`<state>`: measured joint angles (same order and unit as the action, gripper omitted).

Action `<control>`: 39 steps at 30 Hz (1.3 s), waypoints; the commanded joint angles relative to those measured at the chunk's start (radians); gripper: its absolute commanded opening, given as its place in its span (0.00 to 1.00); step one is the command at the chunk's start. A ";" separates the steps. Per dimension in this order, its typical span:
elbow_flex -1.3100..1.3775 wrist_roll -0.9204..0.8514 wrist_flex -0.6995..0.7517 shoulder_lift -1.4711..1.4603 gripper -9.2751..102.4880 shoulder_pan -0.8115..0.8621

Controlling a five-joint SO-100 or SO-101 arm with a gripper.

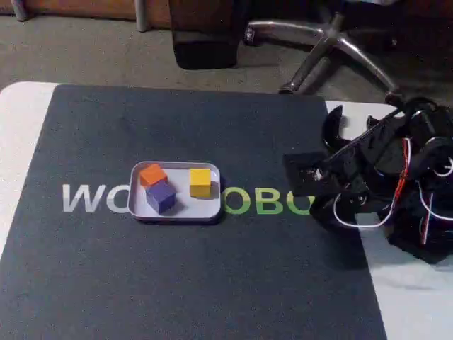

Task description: Move blocks one by one until all three blocks are in the tray.

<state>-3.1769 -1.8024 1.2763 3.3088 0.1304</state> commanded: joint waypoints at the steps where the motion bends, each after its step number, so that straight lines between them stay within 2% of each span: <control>1: 0.008 0.008 0.011 0.000 0.02 -0.003; 39: 0.008 0.008 0.012 0.000 0.02 0.014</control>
